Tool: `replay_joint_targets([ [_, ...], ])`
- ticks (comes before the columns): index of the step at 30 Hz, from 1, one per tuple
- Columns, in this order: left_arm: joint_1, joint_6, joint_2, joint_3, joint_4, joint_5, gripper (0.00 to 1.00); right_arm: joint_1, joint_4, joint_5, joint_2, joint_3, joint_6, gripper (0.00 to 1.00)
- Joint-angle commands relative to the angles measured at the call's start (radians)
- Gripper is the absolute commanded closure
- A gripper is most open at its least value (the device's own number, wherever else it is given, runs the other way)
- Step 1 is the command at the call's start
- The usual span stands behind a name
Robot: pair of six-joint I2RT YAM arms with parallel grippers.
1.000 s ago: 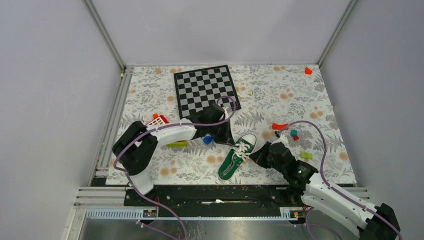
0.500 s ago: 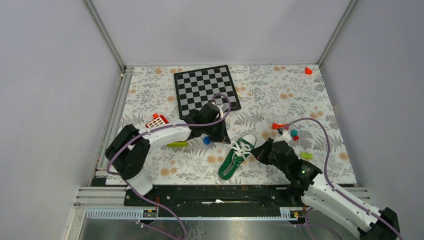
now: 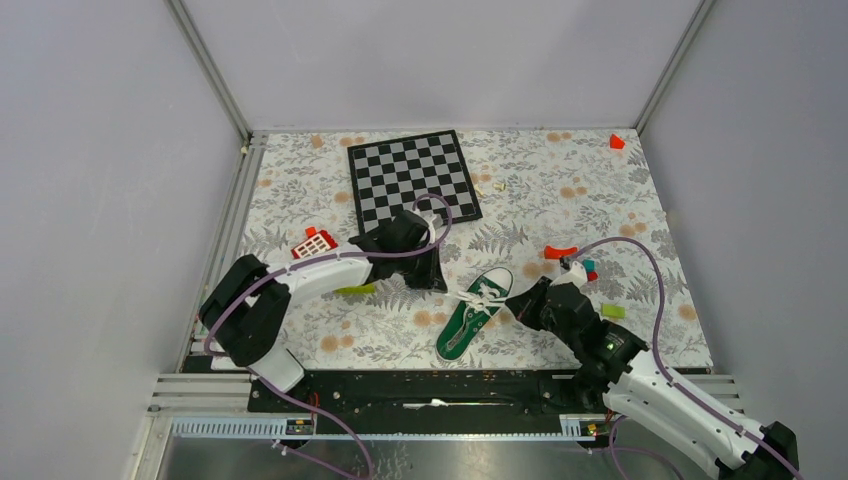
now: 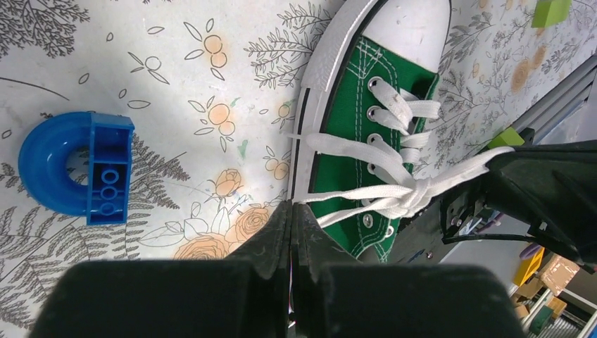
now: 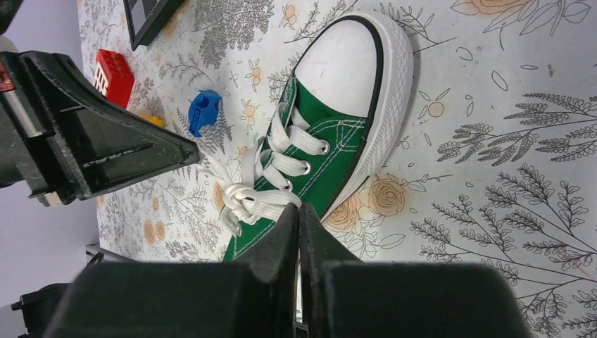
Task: Tie the shoes
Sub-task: Tie the shoelace on the shoe.
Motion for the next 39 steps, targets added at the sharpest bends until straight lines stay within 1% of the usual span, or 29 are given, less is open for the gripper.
replay_joint_targets([
  [1, 0.009, 0.03, -0.06, -0.022, 0.014, -0.017, 1.0, -0.016, -0.018, 0.058, 0.004, 0.011, -0.004, 1.0],
  [17, 0.005, 0.039, -0.182, -0.089, -0.026, 0.028, 1.0, -0.031, -0.02, 0.052, -0.018, -0.052, 0.031, 1.0],
  [22, -0.037, 0.049, -0.205, -0.09, -0.051, 0.031, 1.0, -0.035, -0.02, 0.047, -0.016, -0.058, 0.033, 1.0],
  [27, -0.066, 0.048, -0.177, -0.107, -0.057, 0.046, 1.0, -0.036, -0.02, 0.052, -0.019, -0.068, 0.037, 1.0],
  [29, -0.067, 0.046, -0.185, -0.117, -0.058, 0.027, 1.0, -0.037, -0.02, 0.056, -0.022, -0.074, 0.036, 1.0],
  [31, -0.064, 0.044, -0.202, -0.119, -0.067, -0.023, 1.0, -0.04, -0.019, 0.057, -0.023, -0.078, 0.036, 1.0],
  [33, -0.05, 0.033, -0.2, -0.105, -0.075, -0.051, 1.0, -0.041, -0.016, 0.049, -0.02, -0.075, 0.033, 1.0],
  [34, -0.04, 0.037, -0.189, -0.083, -0.073, -0.034, 1.0, -0.041, -0.003, 0.037, -0.013, -0.069, 0.021, 1.0],
  [39, -0.04, 0.091, -0.077, 0.083, -0.111, -0.007, 1.0, -0.042, 0.092, -0.033, 0.049, 0.01, -0.092, 1.0],
])
